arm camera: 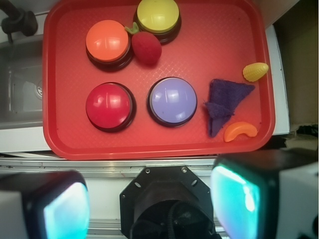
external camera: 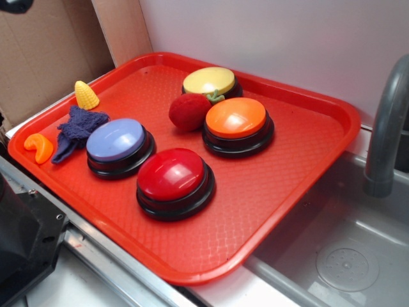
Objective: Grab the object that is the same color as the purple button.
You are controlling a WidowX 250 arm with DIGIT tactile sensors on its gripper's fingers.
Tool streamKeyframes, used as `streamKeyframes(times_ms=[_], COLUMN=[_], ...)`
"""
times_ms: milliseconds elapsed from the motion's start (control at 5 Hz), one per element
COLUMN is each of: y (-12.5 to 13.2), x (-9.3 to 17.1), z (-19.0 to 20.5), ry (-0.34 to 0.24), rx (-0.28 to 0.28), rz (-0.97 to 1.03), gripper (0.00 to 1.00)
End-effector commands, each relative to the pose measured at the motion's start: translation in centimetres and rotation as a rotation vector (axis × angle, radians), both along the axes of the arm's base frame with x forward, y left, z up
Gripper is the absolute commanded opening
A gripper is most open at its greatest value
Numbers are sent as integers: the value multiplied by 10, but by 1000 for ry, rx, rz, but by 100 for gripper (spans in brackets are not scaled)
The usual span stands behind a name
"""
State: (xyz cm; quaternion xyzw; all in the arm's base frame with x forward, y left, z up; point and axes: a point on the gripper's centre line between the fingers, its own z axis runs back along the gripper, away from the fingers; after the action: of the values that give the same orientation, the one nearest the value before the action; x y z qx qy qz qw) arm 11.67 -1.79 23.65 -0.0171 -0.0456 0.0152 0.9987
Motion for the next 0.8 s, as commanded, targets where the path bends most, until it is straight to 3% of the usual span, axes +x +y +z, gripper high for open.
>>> streamKeyframes(times_ms=[0, 400, 600], y=[0, 24, 46], x=[0, -9, -10], z=[0, -11, -24], ry=[0, -29, -81], rx=[0, -29, -45], rz=[0, 181, 372], gripper=[100, 100, 100])
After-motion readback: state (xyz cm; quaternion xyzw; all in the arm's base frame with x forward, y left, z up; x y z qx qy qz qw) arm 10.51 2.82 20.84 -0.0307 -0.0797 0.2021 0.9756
